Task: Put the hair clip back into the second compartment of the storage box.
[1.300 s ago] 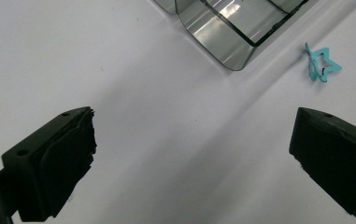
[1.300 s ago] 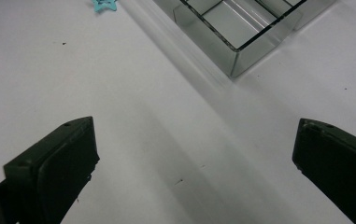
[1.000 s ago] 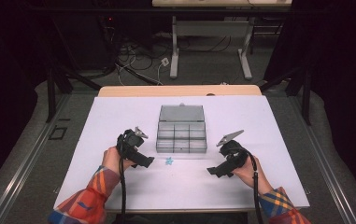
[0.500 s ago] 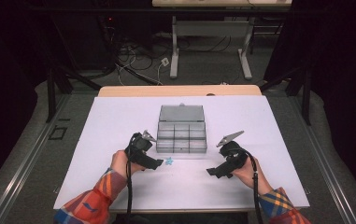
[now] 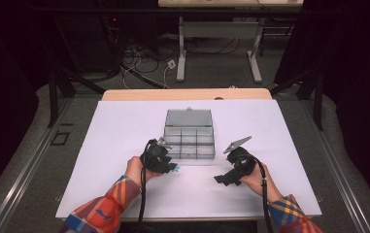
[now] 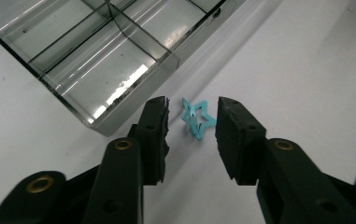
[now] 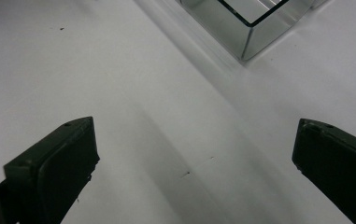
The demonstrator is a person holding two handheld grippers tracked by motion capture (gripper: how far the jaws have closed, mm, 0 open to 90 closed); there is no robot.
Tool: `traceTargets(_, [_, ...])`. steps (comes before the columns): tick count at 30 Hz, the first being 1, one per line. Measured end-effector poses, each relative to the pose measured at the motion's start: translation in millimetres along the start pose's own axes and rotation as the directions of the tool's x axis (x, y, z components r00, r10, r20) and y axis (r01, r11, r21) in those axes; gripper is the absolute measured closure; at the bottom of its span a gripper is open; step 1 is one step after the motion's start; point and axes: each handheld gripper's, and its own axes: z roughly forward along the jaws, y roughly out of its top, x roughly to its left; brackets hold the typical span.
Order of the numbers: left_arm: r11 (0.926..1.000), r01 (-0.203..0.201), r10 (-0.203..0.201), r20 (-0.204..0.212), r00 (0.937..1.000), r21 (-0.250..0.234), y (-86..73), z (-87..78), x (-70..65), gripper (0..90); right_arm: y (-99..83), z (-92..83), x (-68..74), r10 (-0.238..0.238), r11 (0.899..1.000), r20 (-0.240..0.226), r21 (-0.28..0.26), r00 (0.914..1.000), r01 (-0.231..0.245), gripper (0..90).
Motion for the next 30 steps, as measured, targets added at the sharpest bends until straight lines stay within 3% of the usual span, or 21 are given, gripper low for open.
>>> traceTargets(4, [0.9999, -0.005, 0.005, 0.005, 1.0000, 0.015, 2.3, 9.5, 2.2, 73.8, 0.6, 0.7, 0.7, -0.001, 1.000, 0.009, 0.009, 1.0000, 0.001, 0.0])
traceTargets(11, [0.9998, 0.004, -0.004, 0.014, 0.9999, 0.020, 1.8, 18.2, 5.6, 78.5, 1.3, 3.7, 2.1, -0.018, 1.000, 0.004, 0.015, 0.9998, 0.018, 0.0])
traceTargets(15, [0.9997, 0.007, -0.008, 0.048, 0.9988, 0.025, 0.7, 23.2, 7.3, 81.5, 0.4, 3.3, 2.7, -0.022, 1.000, 0.004, 0.022, 0.9997, 0.022, 0.0])
traceTargets(22, [1.0000, -0.005, 0.005, 0.063, 0.9980, 0.005, -0.5, 20.5, 4.3, 88.3, 0.1, 3.4, 3.3, -0.011, 1.000, 0.008, 0.017, 0.9999, 0.011, 0.0])
traceTargets(27, [0.9998, 0.008, -0.007, 0.076, 0.9971, -0.016, -1.7, 18.0, 1.5, 89.4, 1.5, 3.9, 4.4, -0.035, 0.999, 0.008, 0.012, 0.9993, 0.035, 0.0])
traceTargets(30, [0.9997, -0.007, 0.009, 0.069, 0.9976, -0.024, -0.9, 16.9, 0.1, 89.4, 0.2, 2.8, 5.7, -0.023, 1.000, 0.005, 0.019, 0.9997, 0.023, 0.0])
